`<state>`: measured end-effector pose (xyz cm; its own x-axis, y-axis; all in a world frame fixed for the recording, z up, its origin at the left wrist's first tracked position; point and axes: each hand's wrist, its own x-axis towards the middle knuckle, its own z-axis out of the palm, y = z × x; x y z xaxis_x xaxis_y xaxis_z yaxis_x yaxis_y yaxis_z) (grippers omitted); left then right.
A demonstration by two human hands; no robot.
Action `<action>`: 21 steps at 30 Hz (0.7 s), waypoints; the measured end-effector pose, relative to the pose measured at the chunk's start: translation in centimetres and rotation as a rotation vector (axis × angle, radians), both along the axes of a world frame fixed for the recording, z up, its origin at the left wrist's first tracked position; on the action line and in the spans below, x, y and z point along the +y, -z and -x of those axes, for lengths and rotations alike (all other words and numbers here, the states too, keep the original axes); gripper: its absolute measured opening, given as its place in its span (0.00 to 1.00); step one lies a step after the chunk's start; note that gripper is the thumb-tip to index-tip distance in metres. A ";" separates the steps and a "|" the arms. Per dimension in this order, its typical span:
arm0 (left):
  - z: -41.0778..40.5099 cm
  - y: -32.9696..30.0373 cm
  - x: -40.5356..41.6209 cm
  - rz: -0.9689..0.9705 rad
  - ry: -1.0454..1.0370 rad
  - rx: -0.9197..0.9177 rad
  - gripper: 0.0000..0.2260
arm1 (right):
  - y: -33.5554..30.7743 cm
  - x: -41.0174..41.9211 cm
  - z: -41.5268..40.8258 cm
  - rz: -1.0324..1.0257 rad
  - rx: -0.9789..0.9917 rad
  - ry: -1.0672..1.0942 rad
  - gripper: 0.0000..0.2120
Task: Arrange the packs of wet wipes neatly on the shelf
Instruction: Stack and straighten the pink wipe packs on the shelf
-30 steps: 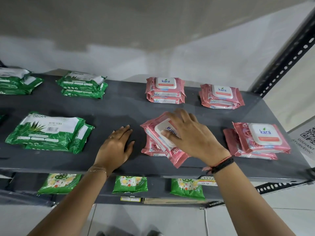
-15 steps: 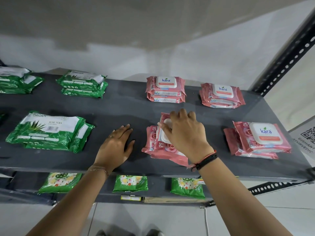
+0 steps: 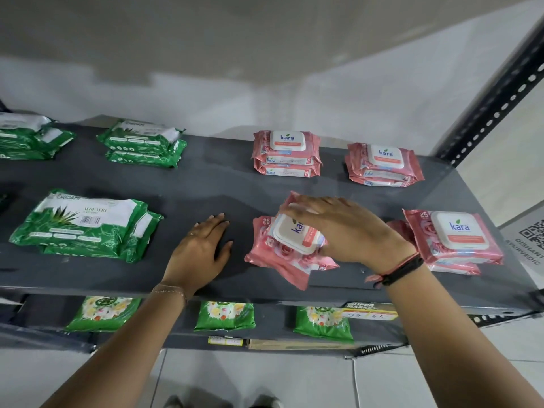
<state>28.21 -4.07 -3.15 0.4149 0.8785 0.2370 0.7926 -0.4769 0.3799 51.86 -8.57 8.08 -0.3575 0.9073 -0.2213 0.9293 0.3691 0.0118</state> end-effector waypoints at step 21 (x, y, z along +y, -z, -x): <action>0.0 0.4 0.1 0.003 -0.020 0.001 0.17 | 2.1 0.2 0.6 -0.113 0.157 0.124 0.40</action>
<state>28.25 -4.00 -3.52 0.3974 0.8874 0.2337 0.8025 -0.4595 0.3806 51.27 -8.41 6.01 -0.2637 0.9623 -0.0664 0.9612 0.2564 -0.1021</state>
